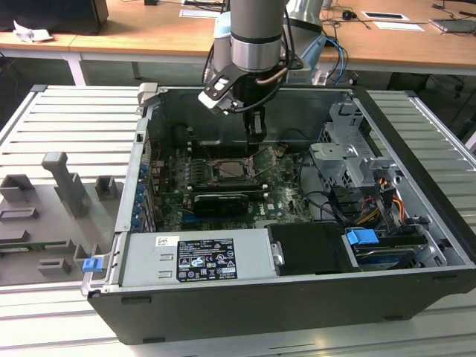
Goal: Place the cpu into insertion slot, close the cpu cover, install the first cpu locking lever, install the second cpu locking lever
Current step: 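Close the cpu cover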
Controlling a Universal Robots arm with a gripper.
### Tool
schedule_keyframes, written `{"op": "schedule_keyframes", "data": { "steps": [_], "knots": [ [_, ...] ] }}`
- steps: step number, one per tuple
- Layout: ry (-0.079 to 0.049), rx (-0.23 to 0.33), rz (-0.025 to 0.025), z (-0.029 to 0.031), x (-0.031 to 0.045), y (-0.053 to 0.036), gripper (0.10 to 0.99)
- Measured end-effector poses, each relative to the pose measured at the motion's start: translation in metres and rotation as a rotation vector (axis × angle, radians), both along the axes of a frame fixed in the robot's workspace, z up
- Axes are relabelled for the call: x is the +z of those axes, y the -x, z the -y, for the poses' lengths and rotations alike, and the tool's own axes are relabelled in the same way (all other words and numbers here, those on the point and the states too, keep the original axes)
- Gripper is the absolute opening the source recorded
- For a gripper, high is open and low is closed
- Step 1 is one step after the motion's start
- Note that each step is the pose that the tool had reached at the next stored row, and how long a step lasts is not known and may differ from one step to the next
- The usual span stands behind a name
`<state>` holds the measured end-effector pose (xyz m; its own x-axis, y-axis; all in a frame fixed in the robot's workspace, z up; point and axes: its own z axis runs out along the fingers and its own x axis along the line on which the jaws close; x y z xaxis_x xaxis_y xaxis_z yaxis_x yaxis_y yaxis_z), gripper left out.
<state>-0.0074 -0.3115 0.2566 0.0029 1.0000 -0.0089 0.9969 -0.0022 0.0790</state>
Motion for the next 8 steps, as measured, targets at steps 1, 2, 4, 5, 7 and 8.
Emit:
{"op": "schedule_keyframes", "data": {
  "steps": [1, 2, 4, 5, 7, 8],
  "knots": [
    [0.000, 0.000, 0.0000, 0.0000, 0.0000, -0.0012, 0.106],
    [0.000, 0.000, 0.0000, 0.0000, 0.0000, -0.0019, 0.106],
    [0.000, 0.000, 0.0000, 0.0000, 0.0000, -0.0042, 0.106],
    [0.000, 0.000, 0.0000, 0.0000, 0.0000, -0.0047, 0.106],
    [0.000, 0.000, 0.0000, 0.0000, 0.0000, -0.0059, 0.106],
    [0.000, 0.000, 0.0000, 0.0000, 0.0000, -0.0069, 0.106]
  ]
}}
